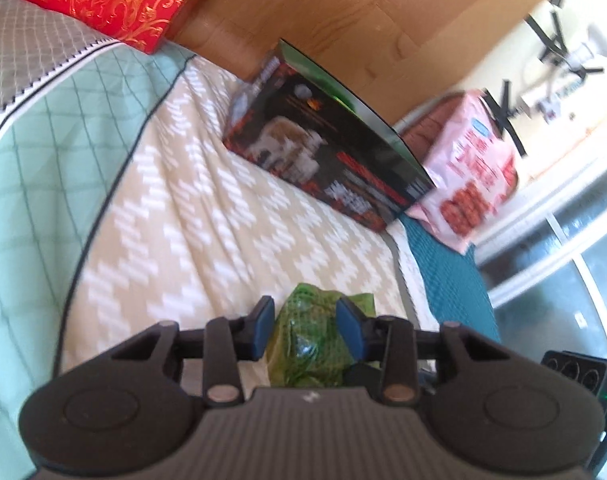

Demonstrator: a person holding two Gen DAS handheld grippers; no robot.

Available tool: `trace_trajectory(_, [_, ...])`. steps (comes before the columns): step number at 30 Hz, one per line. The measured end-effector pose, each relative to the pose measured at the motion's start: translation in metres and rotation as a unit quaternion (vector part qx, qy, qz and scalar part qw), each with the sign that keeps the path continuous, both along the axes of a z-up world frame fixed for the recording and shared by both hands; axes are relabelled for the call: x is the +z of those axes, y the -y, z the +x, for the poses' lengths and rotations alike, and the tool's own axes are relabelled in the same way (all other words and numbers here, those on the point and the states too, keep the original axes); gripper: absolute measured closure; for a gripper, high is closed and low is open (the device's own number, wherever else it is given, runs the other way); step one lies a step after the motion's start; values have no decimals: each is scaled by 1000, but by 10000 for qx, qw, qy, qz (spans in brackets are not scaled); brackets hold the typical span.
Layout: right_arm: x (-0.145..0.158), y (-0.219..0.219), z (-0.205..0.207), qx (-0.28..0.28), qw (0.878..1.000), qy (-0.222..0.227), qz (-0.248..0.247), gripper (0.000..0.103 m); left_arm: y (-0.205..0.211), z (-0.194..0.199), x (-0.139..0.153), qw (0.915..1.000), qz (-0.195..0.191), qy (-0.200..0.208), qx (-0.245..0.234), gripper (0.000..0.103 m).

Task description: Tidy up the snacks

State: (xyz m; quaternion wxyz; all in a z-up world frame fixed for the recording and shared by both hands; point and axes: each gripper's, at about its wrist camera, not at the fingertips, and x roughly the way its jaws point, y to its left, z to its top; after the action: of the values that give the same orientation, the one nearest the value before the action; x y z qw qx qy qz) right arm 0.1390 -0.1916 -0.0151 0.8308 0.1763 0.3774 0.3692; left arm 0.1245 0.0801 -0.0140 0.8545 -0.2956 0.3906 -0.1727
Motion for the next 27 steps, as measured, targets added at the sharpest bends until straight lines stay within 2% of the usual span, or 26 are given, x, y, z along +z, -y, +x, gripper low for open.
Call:
trace_trajectory(5, [-3,15,-32,0,9996,-211,204,84,15,-34,3,9994,164,171,-256,68])
trace_trajectory(9, [-11,28,-47,-18,9954,-649,707,89,17,-46,3,9985,56,110,-537,64])
trace_trajectory(13, [-20,43,-55,-280,9890,-1001,1050,90,12,-55,5,9987,95,96,-489,62])
trace_trajectory(15, [-25,49,-59,-365,9867,-1099,1145,90,15,-62,8,9985,288,139,-448,62])
trace_trajectory(21, [-21,61,-73,-557,9887,-928,1034,89,34,-77,17,9928,1126,296,-270,61])
trace_trajectory(27, [-7,52,-92,-673,9965,-295,407,89,48,-89,20,9841,1740,350,-84,61])
